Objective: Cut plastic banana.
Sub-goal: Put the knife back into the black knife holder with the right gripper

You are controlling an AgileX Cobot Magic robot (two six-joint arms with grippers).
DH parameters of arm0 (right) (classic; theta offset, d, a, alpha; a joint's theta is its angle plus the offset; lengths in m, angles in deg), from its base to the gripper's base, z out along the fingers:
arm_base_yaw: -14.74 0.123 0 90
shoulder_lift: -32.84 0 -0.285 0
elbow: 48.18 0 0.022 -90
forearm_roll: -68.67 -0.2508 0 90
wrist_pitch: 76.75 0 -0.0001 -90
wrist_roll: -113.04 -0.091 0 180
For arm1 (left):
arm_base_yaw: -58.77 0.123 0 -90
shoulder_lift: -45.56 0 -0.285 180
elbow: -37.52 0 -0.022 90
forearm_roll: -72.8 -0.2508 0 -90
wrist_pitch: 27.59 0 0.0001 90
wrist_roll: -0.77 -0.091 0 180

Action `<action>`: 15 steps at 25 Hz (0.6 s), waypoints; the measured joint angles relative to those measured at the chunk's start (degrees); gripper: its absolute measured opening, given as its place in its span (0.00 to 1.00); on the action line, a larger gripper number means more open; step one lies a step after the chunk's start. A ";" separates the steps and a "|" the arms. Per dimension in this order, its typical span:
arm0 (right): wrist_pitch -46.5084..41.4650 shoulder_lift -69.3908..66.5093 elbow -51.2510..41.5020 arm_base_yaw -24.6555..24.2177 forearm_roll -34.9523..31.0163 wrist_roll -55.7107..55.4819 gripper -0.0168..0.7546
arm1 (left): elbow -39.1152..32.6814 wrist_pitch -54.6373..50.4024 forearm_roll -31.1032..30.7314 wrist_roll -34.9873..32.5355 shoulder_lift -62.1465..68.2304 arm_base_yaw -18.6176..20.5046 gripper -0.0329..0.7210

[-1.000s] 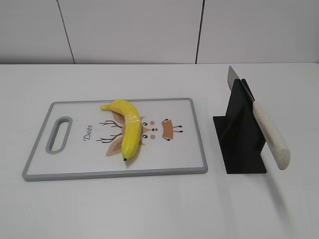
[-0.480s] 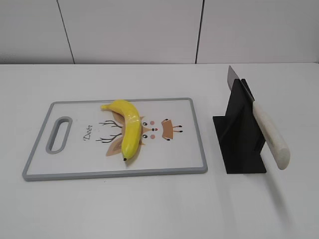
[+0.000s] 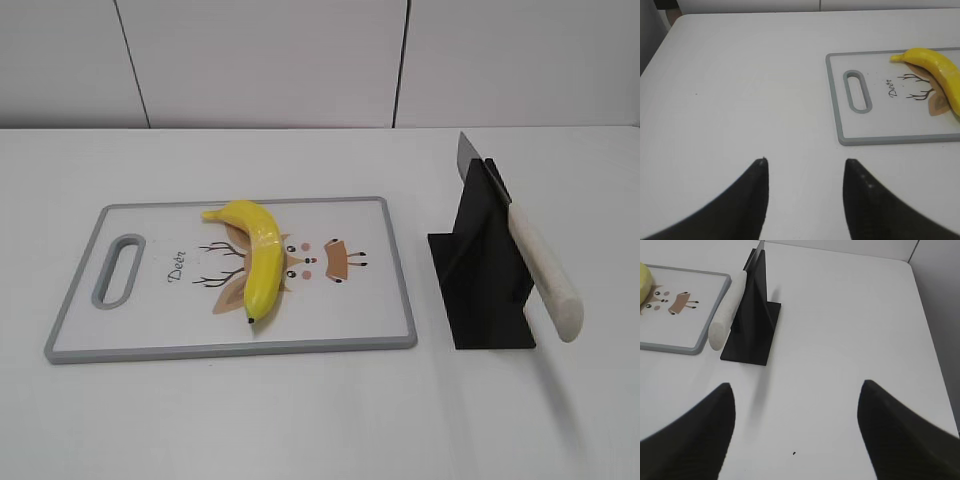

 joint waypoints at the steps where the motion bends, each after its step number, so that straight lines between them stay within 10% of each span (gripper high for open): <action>1: 0.00 0.00 0.00 0.00 0.00 0.00 0.78 | 0.00 0.00 0.00 0.00 0.00 0.00 0.64; 15: 0.00 0.00 0.00 0.00 0.00 0.00 0.78 | 0.00 0.04 0.00 0.00 0.00 0.00 0.59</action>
